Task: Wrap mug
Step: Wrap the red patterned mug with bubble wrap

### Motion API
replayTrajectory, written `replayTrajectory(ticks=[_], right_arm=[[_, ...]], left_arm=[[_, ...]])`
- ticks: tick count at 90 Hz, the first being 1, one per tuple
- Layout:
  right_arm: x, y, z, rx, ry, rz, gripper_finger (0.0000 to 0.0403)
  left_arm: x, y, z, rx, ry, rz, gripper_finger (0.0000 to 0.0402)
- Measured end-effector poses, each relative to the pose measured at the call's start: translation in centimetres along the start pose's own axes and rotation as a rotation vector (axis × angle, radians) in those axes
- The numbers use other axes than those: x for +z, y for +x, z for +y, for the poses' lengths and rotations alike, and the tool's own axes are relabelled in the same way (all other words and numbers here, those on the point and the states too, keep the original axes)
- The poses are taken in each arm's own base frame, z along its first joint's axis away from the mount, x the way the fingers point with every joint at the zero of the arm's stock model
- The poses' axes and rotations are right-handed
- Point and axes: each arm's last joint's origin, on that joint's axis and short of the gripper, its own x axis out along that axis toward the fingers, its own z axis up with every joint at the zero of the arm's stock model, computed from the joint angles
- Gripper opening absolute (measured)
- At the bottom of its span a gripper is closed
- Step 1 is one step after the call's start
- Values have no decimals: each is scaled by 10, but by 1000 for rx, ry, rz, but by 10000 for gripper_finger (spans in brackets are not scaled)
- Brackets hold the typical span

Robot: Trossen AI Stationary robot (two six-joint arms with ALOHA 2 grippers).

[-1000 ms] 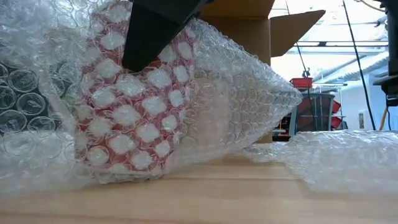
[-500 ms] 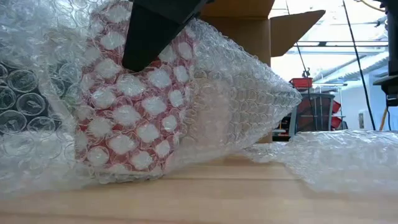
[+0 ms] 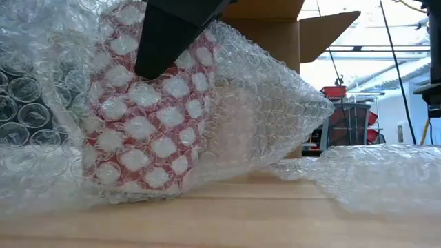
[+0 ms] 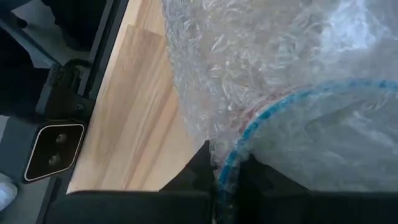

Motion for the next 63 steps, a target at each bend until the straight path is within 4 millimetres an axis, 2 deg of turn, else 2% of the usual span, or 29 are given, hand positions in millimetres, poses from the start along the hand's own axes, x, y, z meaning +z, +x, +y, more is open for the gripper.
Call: replayTrajectory(ticks=[9,18,27,35,49,63], right_arm=[[0,0,0,0,0,0,8],[0,0,0,0,0,0,9],[0,0,0,-1,0,-1,8],[0,0,-1,-10,0,-3,9],[1,0,-2,-22,-5,-7,8],[1,0,-2,-24,-6,-6,9]], left_arm=[[1,-10,5,-41,-12,85,205],[7,-41,16,-29,-25,33,205],[6,-76,39,-7,-67,-38,205],[1,-93,65,8,-129,-32,205],[-13,-83,101,45,-253,-18,205],[-27,-51,112,-22,-344,14,205]])
